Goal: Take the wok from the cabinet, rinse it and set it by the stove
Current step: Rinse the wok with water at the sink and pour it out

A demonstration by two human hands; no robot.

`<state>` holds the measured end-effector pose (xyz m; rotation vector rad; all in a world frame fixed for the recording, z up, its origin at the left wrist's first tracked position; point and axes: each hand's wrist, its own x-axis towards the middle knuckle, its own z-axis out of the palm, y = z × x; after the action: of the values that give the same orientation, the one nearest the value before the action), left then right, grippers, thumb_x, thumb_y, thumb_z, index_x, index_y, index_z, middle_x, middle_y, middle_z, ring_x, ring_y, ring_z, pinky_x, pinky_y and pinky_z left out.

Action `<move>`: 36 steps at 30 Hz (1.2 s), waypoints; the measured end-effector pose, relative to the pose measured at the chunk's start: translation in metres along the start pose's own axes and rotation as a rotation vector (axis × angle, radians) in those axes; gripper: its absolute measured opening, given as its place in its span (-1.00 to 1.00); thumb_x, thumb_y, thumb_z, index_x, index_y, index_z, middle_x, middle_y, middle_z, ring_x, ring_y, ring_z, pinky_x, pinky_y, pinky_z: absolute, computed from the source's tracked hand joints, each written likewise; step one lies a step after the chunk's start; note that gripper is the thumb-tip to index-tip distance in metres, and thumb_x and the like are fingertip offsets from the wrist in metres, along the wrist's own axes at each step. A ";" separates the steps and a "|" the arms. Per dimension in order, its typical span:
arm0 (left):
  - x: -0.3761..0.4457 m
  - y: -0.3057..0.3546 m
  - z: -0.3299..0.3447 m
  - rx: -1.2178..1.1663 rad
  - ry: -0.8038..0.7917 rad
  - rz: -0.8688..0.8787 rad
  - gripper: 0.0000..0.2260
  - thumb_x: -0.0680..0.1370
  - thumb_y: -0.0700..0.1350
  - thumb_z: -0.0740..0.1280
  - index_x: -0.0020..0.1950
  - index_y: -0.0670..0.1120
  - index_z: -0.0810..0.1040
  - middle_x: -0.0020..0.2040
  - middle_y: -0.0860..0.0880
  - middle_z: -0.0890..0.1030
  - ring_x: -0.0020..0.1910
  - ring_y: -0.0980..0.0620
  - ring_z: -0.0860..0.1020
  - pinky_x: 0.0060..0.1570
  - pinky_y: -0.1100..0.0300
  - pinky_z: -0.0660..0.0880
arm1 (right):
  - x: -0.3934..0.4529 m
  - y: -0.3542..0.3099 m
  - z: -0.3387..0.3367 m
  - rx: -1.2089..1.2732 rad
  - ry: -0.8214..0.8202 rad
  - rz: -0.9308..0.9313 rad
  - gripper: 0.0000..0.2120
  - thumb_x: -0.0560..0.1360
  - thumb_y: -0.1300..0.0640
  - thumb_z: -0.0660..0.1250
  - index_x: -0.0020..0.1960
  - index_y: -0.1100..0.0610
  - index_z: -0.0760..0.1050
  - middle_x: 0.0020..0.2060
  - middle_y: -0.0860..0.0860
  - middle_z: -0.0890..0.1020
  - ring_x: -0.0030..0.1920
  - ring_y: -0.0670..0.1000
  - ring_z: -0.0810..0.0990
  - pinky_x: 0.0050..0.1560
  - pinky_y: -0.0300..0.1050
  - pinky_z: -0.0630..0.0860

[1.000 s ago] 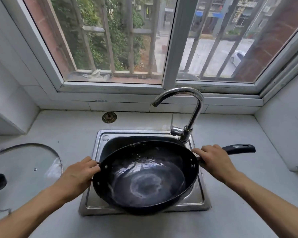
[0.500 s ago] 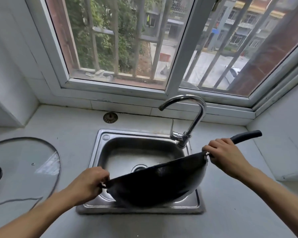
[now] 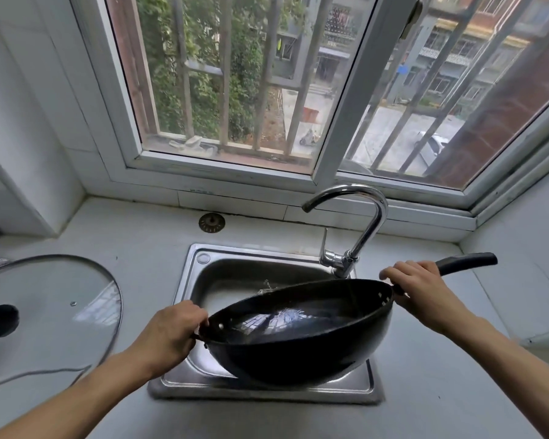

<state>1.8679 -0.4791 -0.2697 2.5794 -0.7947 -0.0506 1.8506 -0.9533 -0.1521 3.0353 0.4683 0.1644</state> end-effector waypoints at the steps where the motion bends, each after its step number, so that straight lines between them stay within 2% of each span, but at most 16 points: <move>1: 0.001 -0.002 -0.001 -0.030 -0.017 -0.022 -0.67 0.19 -0.34 0.37 -0.21 0.06 0.52 -0.30 0.14 0.50 -0.31 0.06 0.53 -0.38 0.19 0.48 | 0.000 0.000 0.000 0.024 -0.015 -0.011 -0.55 0.27 0.34 0.51 0.00 -0.05 0.48 -0.20 -0.18 0.49 -0.17 -0.01 0.51 0.01 -0.01 0.36; 4: 0.003 0.001 -0.008 -0.130 -0.069 -0.035 -0.71 0.19 -0.35 0.31 -0.25 0.02 0.48 -0.43 0.25 0.42 -0.39 0.23 0.44 -0.37 0.45 0.27 | -0.002 0.001 0.001 0.095 -0.089 -0.051 -0.48 0.32 0.36 0.45 -0.02 -0.16 0.33 -0.25 -0.26 0.35 -0.23 -0.10 0.39 0.02 -0.06 0.34; 5: 0.003 0.002 -0.010 -0.159 -0.077 -0.031 -0.70 0.19 -0.36 0.30 -0.26 0.03 0.47 -0.45 0.28 0.42 -0.40 0.27 0.44 -0.40 0.47 0.27 | -0.003 0.001 0.002 0.109 -0.106 -0.057 -0.46 0.32 0.36 0.43 -0.04 -0.20 0.28 -0.26 -0.28 0.32 -0.24 -0.11 0.35 0.02 -0.07 0.33; 7: 0.000 0.001 -0.009 -0.139 -0.053 -0.031 -0.70 0.20 -0.35 0.32 -0.25 0.03 0.46 -0.45 0.25 0.43 -0.41 0.24 0.44 -0.42 0.44 0.26 | -0.007 0.003 0.004 0.123 -0.120 -0.062 -0.46 0.33 0.35 0.42 -0.06 -0.22 0.27 -0.27 -0.29 0.31 -0.24 -0.13 0.33 0.01 -0.08 0.33; 9: -0.004 -0.001 -0.005 -0.054 -0.007 -0.023 -0.69 0.20 -0.33 0.40 -0.25 0.04 0.44 -0.40 0.14 0.46 -0.40 0.12 0.46 -0.44 0.35 0.26 | -0.010 0.003 0.007 0.132 -0.123 -0.054 -0.54 0.34 0.34 0.42 -0.04 -0.16 0.35 -0.25 -0.26 0.35 -0.24 -0.15 0.33 0.02 -0.06 0.33; 11: -0.010 -0.003 0.001 -0.017 0.006 0.003 -0.65 0.18 -0.33 0.42 -0.25 0.07 0.44 -0.37 0.11 0.49 -0.39 0.06 0.49 -0.43 0.34 0.26 | -0.011 0.001 0.010 0.141 -0.104 -0.032 -0.59 0.35 0.34 0.43 0.00 -0.09 0.44 -0.24 -0.23 0.39 -0.23 -0.16 0.35 0.01 -0.05 0.33; 15: -0.009 0.006 -0.008 -0.161 -0.024 -0.016 -0.65 0.23 -0.36 0.32 -0.23 0.07 0.37 -0.42 0.17 0.45 -0.40 0.17 0.41 -0.41 0.33 0.30 | -0.015 0.000 0.015 0.194 -0.111 0.009 -0.59 0.37 0.32 0.43 0.03 -0.08 0.40 -0.22 -0.22 0.46 -0.19 -0.12 0.39 0.03 -0.12 0.27; 18: -0.006 0.008 -0.019 -0.229 -0.055 -0.018 -0.65 0.29 -0.39 0.26 -0.25 0.10 0.39 -0.42 0.26 0.45 -0.41 0.27 0.40 -0.37 0.32 0.35 | -0.016 0.000 0.015 0.217 -0.138 0.016 -0.62 0.39 0.29 0.40 0.01 -0.10 0.38 -0.22 -0.22 0.47 -0.16 -0.11 0.40 0.03 -0.16 0.27; 20: -0.004 0.005 -0.021 -0.153 -0.033 -0.016 -0.64 0.27 -0.38 0.31 -0.23 0.10 0.40 -0.40 0.21 0.49 -0.39 0.23 0.44 -0.36 0.28 0.39 | -0.015 -0.001 0.014 0.198 -0.147 0.026 -0.63 0.39 0.26 0.41 0.02 -0.11 0.38 -0.22 -0.22 0.48 -0.16 -0.12 0.42 0.03 -0.13 0.31; 23: -0.001 0.002 -0.022 0.009 0.005 0.024 -0.60 0.19 -0.37 0.43 -0.22 0.06 0.39 -0.36 0.11 0.50 -0.38 0.04 0.49 -0.46 0.16 0.43 | -0.013 -0.001 0.013 0.125 -0.145 0.047 -0.62 0.33 0.20 0.45 0.04 -0.10 0.42 -0.24 -0.22 0.46 -0.20 -0.12 0.47 -0.05 -0.05 0.40; 26: 0.002 0.008 -0.029 0.103 0.006 0.067 -0.58 0.13 -0.36 0.47 -0.23 0.06 0.44 -0.33 0.11 0.50 -0.38 0.05 0.51 -0.51 0.22 0.41 | -0.014 0.001 0.009 0.062 -0.158 0.065 -0.58 0.28 0.12 0.49 0.06 -0.10 0.44 -0.26 -0.22 0.43 -0.26 -0.13 0.46 -0.21 -0.09 0.44; 29: 0.004 0.015 -0.038 0.181 0.001 0.088 -0.55 0.06 -0.36 0.48 -0.22 0.05 0.47 -0.29 0.12 0.52 -0.35 0.07 0.52 -0.55 0.27 0.37 | -0.018 0.001 0.004 0.038 -0.194 0.051 -0.56 0.31 0.07 0.48 0.12 -0.13 0.40 -0.20 -0.19 0.49 -0.26 -0.10 0.51 -0.26 -0.11 0.48; 33: 0.008 0.015 -0.045 0.214 -0.016 0.075 -0.53 0.05 -0.34 0.45 -0.19 0.08 0.45 -0.24 0.16 0.51 -0.23 0.09 0.51 -0.54 0.27 0.35 | -0.023 -0.004 -0.006 0.036 -0.251 0.008 -0.55 0.39 0.09 0.35 0.22 -0.17 0.35 -0.10 -0.16 0.53 -0.22 -0.05 0.55 -0.26 -0.15 0.41; 36: 0.015 0.012 -0.049 0.269 -0.018 0.089 -0.47 0.03 -0.38 0.42 -0.12 0.06 0.48 -0.13 0.15 0.54 -0.12 0.03 0.52 -0.42 0.27 0.38 | -0.024 -0.007 -0.014 0.037 -0.300 -0.026 -0.56 0.43 0.11 0.27 0.25 -0.19 0.32 -0.11 -0.16 0.56 -0.17 -0.05 0.53 -0.23 -0.16 0.32</move>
<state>1.8819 -0.4763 -0.2192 2.7925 -0.9818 0.0654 1.8239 -0.9534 -0.1411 3.0119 0.4887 -0.2995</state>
